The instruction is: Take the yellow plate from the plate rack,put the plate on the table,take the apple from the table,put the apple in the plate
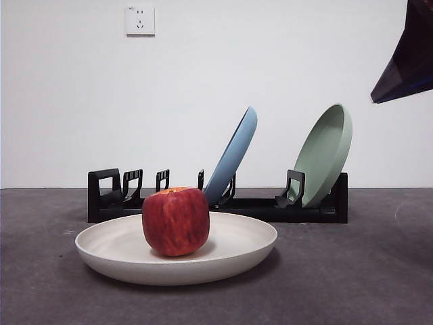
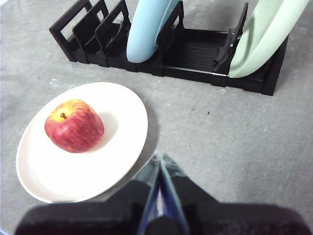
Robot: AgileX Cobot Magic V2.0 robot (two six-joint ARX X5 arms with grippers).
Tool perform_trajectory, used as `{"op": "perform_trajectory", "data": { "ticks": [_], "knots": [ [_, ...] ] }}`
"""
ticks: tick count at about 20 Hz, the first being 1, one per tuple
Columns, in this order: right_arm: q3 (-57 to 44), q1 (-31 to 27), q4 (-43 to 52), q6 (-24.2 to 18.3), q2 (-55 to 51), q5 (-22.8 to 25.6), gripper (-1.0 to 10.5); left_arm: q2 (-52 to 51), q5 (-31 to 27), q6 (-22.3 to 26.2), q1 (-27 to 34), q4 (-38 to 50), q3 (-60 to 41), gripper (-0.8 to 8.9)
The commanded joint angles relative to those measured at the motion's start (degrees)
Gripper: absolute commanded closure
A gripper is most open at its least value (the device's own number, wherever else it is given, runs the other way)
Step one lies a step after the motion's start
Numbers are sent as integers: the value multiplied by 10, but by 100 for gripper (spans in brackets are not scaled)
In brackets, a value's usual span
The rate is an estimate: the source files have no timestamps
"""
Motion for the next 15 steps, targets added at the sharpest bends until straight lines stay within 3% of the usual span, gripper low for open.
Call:
{"op": "perform_trajectory", "data": {
  "ticks": [1,4,8,15],
  "knots": [
    [-5,0,3,5,0,2,945,-7,3,19,50,33,-41,817],
    [-5,0,3,5,0,3,946,-7,39,19,91,85,-98,817],
    [-5,0,3,5,0,2,945,-7,74,17,102,122,-160,817],
    [-5,0,3,5,0,2,945,-7,72,-1,102,114,-191,817]
  ]
}}
